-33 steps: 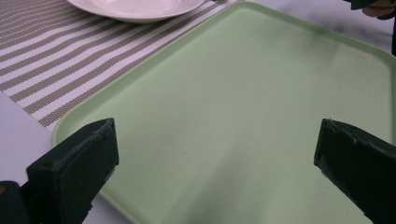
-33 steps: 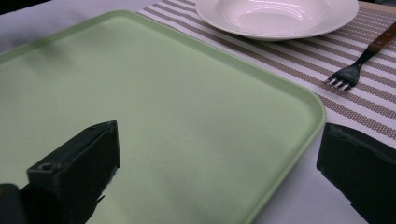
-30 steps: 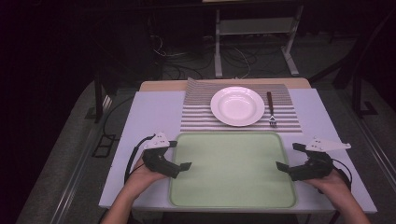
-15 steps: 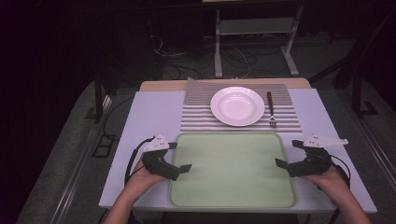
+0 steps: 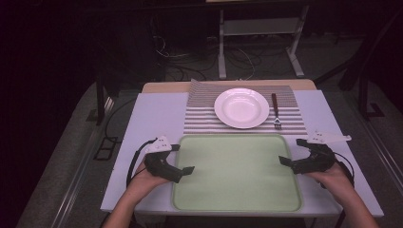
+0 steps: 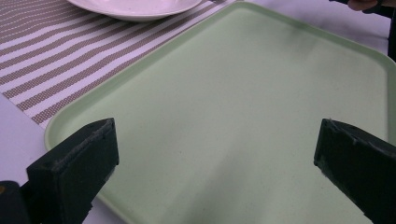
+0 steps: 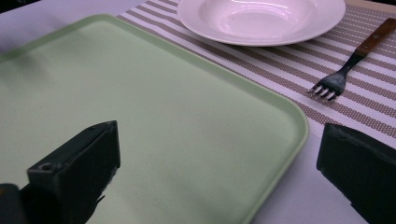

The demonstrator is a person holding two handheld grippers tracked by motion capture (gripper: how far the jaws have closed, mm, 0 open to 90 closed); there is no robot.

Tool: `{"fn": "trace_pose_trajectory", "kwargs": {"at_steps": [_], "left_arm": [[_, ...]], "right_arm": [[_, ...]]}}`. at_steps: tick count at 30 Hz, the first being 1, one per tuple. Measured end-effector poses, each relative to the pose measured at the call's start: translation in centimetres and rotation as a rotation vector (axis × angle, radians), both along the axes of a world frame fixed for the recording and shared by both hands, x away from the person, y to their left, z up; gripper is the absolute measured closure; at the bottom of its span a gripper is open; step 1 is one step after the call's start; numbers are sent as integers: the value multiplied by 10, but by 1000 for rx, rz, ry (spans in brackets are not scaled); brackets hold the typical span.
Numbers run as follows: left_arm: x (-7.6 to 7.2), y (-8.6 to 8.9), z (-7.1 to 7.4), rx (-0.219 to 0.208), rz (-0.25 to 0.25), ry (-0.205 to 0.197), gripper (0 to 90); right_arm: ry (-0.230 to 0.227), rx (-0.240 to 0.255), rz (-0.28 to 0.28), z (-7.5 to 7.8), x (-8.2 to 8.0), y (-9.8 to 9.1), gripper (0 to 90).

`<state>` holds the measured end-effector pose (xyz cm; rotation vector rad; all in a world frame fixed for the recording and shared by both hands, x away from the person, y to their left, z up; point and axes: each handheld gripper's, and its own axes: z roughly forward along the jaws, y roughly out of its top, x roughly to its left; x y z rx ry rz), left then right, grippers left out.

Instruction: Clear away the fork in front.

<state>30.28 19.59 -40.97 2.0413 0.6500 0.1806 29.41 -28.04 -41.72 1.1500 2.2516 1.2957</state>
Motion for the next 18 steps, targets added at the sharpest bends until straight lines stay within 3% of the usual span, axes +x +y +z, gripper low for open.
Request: {"fn": "trace_pose_trajectory", "kwargs": {"at_steps": [18], "left_arm": [[2,1,-3,7,14,4,0]], "right_arm": [[22,-4,-25,0,17,-4,0]]}}
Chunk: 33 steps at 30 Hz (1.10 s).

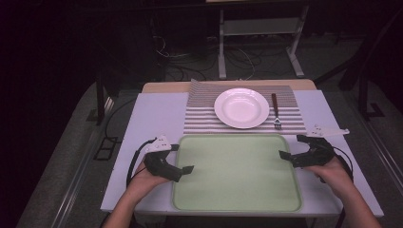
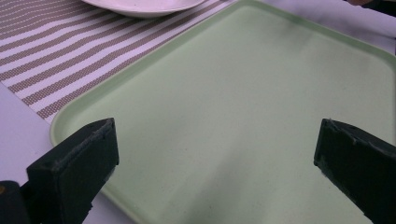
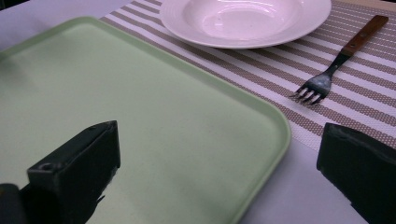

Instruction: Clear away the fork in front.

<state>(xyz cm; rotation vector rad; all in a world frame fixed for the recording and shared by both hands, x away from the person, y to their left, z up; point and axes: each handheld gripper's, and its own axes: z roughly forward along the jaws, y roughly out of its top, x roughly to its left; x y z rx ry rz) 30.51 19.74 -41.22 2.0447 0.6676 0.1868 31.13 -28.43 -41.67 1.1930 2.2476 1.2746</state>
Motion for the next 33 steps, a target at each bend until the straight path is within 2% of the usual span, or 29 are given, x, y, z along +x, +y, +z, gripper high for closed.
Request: {"fn": "trace_pose_trajectory", "kwargs": {"at_steps": [19,31,33], "left_arm": [[-1,-1,0,-1,-2,-1,0],[0,0,0,-7,2,-4,0],[0,1,0,-7,2,-3,0]], "right_arm": [[9,3,-39,8,26,-2,0],[15,-6,-67,12,51,-1,0],[18,-6,-74,12,58,-1,0]]}}
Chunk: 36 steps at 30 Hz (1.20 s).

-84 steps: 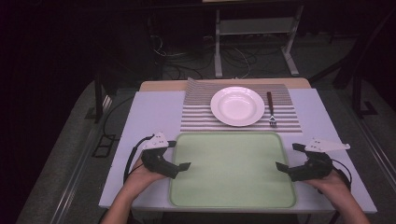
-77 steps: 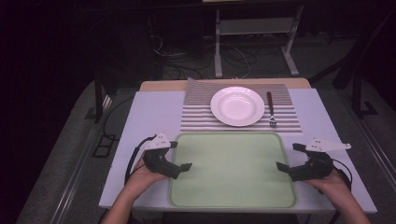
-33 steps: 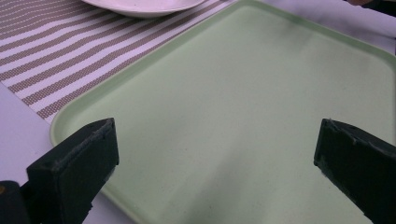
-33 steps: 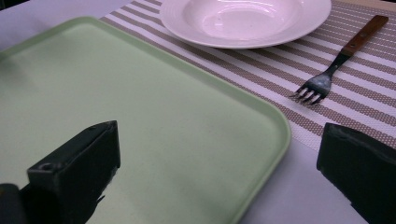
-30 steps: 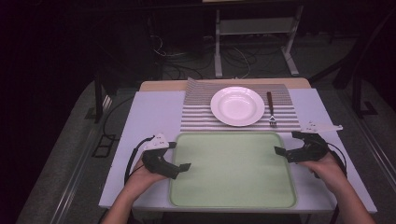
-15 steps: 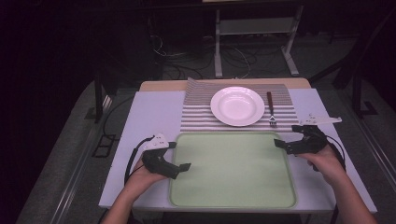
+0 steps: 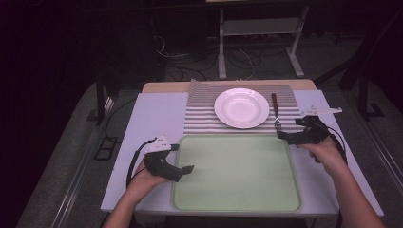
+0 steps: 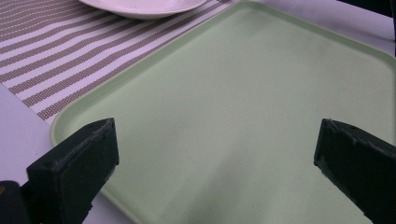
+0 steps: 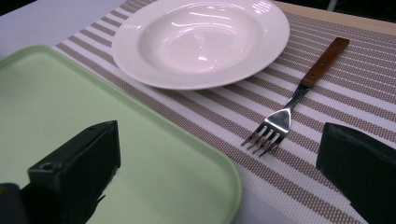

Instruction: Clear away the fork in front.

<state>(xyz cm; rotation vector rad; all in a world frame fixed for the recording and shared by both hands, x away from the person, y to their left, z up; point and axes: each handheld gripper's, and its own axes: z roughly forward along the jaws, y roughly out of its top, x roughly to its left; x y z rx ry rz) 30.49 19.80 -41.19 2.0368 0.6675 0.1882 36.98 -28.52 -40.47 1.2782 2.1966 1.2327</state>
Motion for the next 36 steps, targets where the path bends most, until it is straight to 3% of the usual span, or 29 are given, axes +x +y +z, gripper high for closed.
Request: {"fn": "trace_pose_trajectory", "kwargs": {"at_steps": [25,33,35,36], "left_arm": [[0,1,1,-7,5,-1,0],[-1,1,1,-10,5,-2,0],[-1,1,1,-8,5,-3,0],[-1,2,1,-11,4,-3,0]], "right_arm": [[56,-35,-85,8,55,-6,1],[87,-75,-111,13,76,-4,56],[103,-78,-115,14,82,-3,102],[138,-80,-122,14,89,-2,139]]}}
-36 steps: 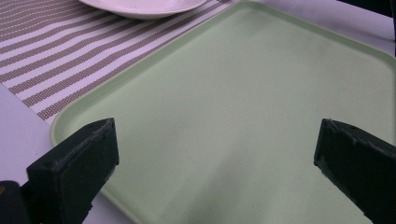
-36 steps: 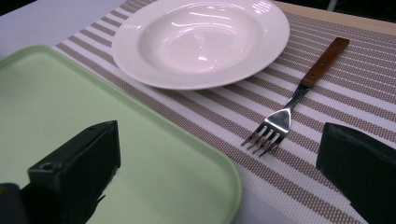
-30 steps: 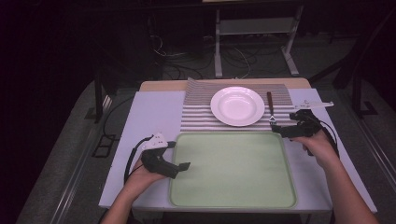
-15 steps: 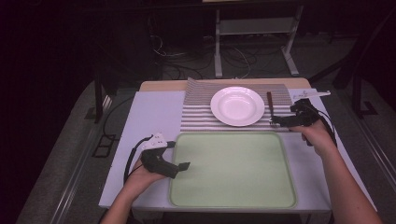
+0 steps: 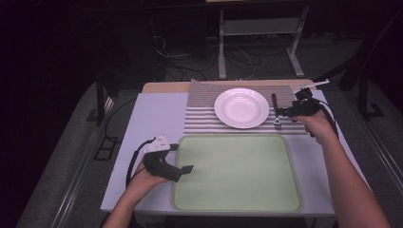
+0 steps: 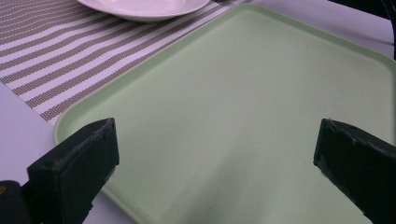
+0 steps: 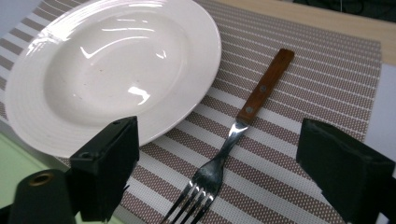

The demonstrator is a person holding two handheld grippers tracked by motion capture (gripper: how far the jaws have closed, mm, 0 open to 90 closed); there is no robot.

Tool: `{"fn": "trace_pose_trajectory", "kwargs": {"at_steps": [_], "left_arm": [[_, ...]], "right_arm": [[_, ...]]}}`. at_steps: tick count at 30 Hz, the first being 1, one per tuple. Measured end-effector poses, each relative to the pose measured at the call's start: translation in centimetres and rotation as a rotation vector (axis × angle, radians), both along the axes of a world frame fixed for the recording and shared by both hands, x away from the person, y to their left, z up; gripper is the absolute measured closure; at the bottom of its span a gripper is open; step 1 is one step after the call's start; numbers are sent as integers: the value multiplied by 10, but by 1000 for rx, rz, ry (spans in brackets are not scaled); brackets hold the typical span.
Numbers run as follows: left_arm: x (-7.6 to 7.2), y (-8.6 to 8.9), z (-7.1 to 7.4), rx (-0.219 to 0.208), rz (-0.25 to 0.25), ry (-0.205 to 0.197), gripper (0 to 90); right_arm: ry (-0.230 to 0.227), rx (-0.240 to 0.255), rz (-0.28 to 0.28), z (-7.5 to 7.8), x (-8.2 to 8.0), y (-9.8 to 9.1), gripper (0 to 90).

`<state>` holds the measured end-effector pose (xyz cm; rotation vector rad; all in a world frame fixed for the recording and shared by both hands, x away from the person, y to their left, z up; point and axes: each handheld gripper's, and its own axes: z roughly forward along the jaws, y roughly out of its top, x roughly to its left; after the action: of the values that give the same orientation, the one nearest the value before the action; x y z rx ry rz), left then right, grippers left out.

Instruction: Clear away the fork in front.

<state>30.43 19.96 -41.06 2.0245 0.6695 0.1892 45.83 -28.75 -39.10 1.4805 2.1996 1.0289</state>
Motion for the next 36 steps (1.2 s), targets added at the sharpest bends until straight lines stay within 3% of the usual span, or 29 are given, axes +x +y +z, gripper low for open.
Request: {"fn": "trace_pose_trajectory", "kwargs": {"at_steps": [3,4,5,6,9,10,14,20,30,36], "left_arm": [[0,0,0,1,-2,-1,0],[0,0,0,0,-2,-1,0],[0,0,0,3,-4,-1,0],[-1,-1,0,6,-8,-3,0],[-1,-2,-1,10,-11,-3,0],[-1,-2,-1,10,-12,-4,0],[-1,-1,0,6,-10,-4,0],[0,-1,-1,3,-11,1,0],[-1,0,0,-1,-9,1,0],[-1,1,-1,-3,-7,4,0]], "right_arm": [[30,-18,-8,-1,7,2,161],[67,-26,-21,-2,13,4,197],[67,-26,-21,-2,13,4,197],[99,-29,-34,-3,21,5,247],[122,-32,-43,-3,27,6,287],[159,-56,-48,-3,34,8,322],[206,-100,-58,-3,47,11,385],[281,-109,-67,-6,64,13,512],[356,-180,-99,-22,80,21,559],[368,-172,-109,-27,84,20,571]]}}
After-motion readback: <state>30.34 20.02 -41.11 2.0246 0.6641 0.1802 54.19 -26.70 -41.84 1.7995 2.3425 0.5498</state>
